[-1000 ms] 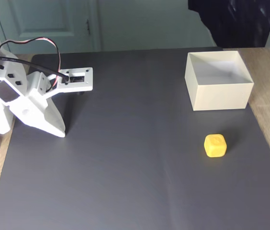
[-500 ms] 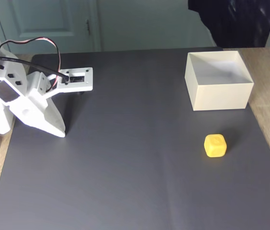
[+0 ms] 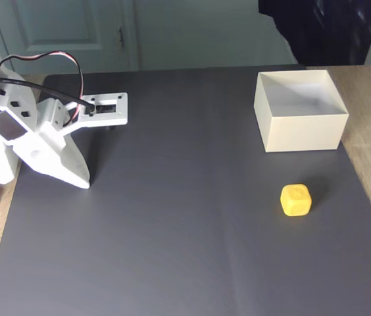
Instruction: Grasp a cube block and put it in the white box.
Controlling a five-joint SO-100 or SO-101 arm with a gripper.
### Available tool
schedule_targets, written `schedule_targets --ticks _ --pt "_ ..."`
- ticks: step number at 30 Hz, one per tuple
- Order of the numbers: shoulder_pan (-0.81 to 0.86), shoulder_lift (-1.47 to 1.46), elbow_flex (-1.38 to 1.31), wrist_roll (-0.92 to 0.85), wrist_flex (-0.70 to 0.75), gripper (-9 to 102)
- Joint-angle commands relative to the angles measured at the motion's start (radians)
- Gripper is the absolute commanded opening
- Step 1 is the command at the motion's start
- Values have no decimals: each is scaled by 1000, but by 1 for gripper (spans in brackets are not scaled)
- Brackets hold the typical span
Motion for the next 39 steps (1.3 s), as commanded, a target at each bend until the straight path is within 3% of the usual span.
schedule_targets --ticks 1,27,34,39 --pt "-6 6 -3 -8 9 4" --pt "60 6 -3 -17 5 3" --pt "-18 6 -3 98 -15 0" --pt "-40 8 -3 109 -117 0"
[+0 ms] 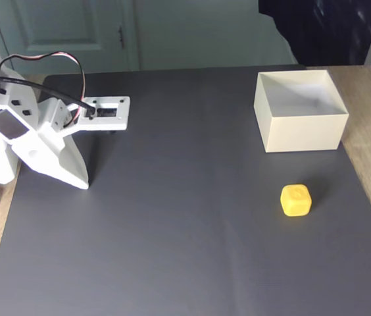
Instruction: Grasp a cube block and put it in the white box.
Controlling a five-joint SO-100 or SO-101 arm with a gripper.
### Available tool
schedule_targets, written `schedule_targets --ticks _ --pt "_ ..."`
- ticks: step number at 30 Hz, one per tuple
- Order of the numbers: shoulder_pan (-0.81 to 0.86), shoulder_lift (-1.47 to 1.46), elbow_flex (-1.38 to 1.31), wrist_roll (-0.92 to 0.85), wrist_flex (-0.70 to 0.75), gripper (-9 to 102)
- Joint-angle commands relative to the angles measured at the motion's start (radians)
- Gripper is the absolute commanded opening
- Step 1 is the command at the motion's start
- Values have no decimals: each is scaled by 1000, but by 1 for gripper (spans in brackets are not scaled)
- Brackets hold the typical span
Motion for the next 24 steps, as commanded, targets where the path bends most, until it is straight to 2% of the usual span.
schedule_targets --ticks 1,6,12,17,24 --pt "-17 8 -3 3 -97 0" --pt "-23 -126 -23 14 -313 0" --pt "14 -641 -272 69 -551 0" --pt "60 -1042 -617 124 -612 0" --pt "103 -1379 -1032 141 -624 0"
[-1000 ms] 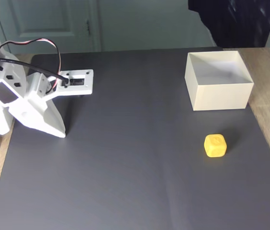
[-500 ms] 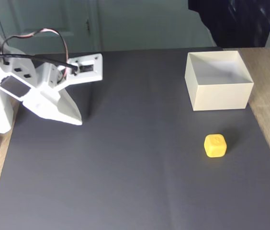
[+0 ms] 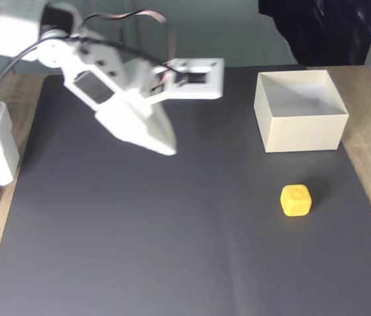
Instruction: Grasp a cube block and put it in the white box.
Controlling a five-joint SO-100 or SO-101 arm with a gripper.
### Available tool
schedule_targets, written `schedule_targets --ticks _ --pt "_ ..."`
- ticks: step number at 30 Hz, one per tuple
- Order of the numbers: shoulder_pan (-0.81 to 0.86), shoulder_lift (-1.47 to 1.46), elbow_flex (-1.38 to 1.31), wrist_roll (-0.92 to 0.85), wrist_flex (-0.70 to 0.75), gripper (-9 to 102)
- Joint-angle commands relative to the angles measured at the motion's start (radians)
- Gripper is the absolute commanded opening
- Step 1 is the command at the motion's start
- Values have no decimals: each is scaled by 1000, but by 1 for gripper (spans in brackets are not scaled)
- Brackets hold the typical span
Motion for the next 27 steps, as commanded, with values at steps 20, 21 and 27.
schedule_targets --ticks 20,21,27 --pt "77 -785 -1068 34 140 1" --pt "78 -816 -1111 34 153 1" --pt "84 -982 -1361 44 245 0"
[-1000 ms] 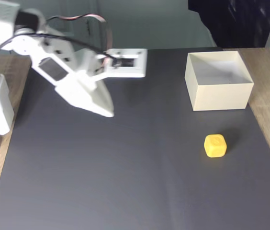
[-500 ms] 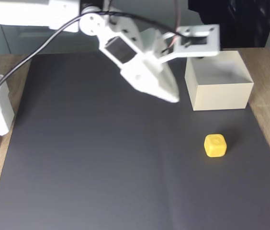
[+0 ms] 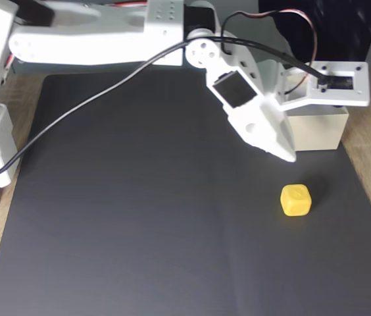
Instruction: Grasp a cube block and put it in the white box.
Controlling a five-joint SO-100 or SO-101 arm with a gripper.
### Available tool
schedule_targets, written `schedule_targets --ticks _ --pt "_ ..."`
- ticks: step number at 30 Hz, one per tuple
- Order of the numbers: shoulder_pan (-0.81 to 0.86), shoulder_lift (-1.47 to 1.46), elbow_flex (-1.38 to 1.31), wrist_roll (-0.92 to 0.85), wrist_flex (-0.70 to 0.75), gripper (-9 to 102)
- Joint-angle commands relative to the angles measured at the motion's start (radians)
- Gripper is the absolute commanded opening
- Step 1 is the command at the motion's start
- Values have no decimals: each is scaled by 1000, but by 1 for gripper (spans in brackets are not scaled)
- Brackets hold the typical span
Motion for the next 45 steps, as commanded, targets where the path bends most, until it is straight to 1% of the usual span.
schedule_targets --ticks 1,10,19,33,39,41,45 --pt "11 -35 -156 18 44 0" --pt "37 -120 -229 25 58 1" --pt "75 -135 -229 6 103 12" --pt "112 -179 -252 6 121 22" --pt "117 -258 -383 9 179 23" --pt "118 -299 -460 11 221 23" --pt "126 -314 -476 14 222 23"
